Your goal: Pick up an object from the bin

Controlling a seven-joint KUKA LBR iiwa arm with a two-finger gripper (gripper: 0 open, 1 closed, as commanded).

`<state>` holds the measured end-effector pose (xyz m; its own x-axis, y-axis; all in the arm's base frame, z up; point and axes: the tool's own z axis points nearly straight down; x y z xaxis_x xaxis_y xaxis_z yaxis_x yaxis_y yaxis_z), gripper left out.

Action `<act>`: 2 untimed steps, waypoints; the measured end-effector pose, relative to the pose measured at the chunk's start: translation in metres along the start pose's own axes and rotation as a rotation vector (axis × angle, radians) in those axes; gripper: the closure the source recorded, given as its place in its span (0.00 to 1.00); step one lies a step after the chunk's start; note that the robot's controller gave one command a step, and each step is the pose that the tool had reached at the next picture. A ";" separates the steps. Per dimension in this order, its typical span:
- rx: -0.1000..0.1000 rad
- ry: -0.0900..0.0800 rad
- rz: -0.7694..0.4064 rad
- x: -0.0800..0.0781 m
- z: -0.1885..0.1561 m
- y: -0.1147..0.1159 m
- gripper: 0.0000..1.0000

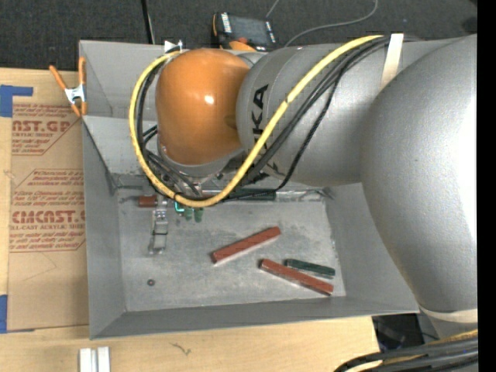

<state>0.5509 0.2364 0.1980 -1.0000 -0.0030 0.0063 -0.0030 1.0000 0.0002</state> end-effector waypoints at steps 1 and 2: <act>0.002 0.000 0.073 -0.013 0.133 -0.040 0.00; -0.003 -0.014 0.206 -0.019 0.037 -0.077 0.00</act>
Offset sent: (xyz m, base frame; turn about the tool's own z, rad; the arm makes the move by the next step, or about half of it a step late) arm 0.0144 -0.0386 -0.1280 0.0724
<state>0.5695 0.1599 0.1610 -0.9795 0.2012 -0.0076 0.2012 0.9795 0.0031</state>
